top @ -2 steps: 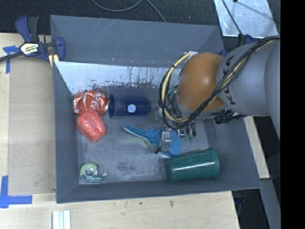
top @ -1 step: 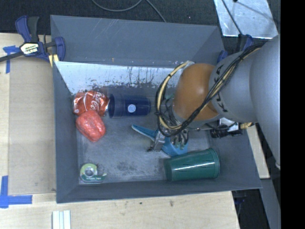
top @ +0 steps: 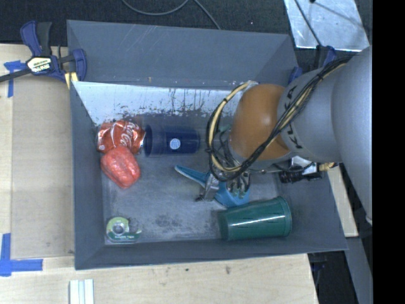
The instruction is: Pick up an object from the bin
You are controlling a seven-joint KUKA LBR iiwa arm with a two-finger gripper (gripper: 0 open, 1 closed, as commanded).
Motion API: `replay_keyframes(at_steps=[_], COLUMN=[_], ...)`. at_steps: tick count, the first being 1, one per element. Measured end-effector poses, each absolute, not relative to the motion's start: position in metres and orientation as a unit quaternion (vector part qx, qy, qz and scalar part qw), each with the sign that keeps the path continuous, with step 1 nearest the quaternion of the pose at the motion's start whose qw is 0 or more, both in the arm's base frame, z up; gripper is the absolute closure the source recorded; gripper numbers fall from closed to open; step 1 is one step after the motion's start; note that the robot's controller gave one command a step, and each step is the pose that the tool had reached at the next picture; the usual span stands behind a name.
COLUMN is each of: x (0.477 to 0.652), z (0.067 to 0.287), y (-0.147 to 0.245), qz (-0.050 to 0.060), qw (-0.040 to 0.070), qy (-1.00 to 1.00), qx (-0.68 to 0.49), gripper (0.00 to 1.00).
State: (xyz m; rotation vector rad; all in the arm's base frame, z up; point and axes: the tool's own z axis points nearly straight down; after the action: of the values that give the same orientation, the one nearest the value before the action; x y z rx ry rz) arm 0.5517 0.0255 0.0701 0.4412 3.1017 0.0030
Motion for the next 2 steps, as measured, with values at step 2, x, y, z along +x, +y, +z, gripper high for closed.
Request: replay_keyframes(at_steps=[2], x=[0.5519], z=[0.0768], y=[0.0253], qz=[0.001], qw=[0.006], qy=[0.99], qx=[0.141], gripper=[1.0])
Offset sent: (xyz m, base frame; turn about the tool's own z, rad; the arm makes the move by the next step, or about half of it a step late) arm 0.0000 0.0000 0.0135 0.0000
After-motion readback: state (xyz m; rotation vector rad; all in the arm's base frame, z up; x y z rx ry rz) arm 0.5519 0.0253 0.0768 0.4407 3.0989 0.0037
